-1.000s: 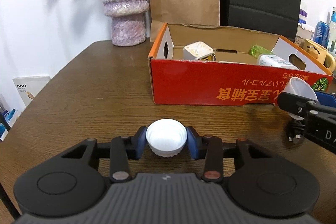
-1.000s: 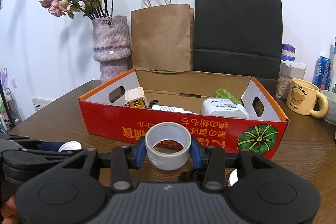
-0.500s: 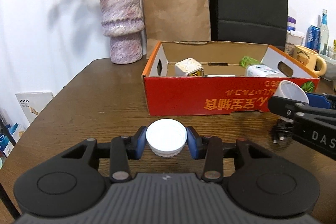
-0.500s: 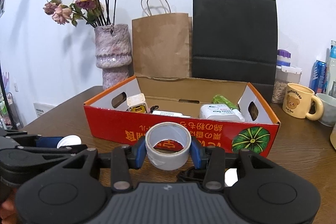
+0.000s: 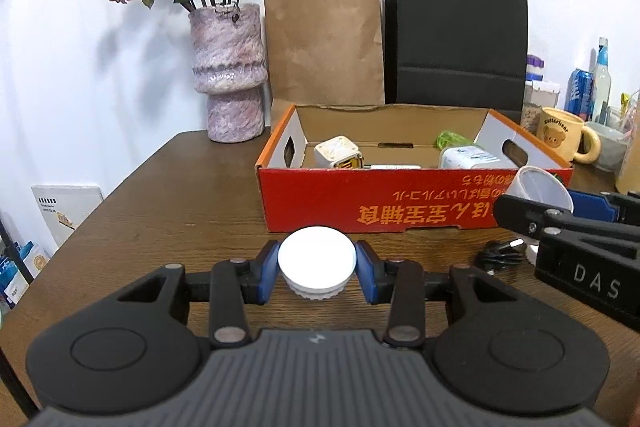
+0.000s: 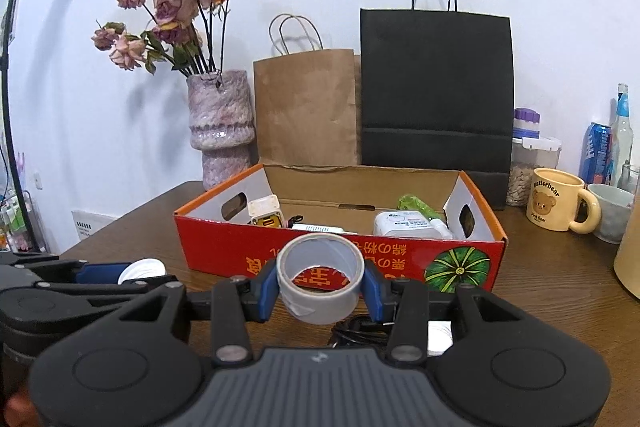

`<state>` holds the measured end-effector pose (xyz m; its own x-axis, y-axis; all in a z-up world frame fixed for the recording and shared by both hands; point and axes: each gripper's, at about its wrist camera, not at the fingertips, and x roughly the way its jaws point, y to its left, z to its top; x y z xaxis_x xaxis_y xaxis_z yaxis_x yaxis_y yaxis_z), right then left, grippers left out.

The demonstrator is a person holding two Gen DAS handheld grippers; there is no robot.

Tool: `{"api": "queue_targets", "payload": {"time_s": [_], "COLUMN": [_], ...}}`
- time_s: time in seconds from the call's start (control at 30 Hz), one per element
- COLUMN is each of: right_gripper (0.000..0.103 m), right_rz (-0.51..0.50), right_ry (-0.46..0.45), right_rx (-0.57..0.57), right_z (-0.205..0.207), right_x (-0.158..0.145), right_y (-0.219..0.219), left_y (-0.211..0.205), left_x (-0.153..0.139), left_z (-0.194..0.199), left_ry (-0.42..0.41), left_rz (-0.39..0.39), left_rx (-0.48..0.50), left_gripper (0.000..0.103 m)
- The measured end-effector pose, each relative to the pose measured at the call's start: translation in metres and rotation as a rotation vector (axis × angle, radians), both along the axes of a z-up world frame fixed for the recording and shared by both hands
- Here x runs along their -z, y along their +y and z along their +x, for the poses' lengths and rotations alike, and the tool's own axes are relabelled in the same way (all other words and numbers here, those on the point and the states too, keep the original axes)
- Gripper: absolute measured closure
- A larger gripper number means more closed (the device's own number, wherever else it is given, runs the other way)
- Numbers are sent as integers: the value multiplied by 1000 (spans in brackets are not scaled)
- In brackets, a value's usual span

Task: Organize rigid objects
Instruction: 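Carry the tape roll with the right tool while the left tool carries the lid to the box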

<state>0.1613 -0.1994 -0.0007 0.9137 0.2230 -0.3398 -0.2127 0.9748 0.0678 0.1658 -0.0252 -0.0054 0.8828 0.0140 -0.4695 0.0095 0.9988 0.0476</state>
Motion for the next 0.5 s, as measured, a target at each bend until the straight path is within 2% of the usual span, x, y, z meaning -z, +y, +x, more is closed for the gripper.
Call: {"api": "queue_targets", "payload": {"time_s": [0.5], "right_gripper": [61], "right_rz": [20], "right_ry": [-56], "right_rx": [0], "right_z": [-12], "right_x": [-22], "right_y": [-12], "left_y": [-7], "left_x": [-29], "left_z": [-13], "left_ry": [-66], "left_rz": [-26], "left_rx": [-12], "left_gripper": [62]}}
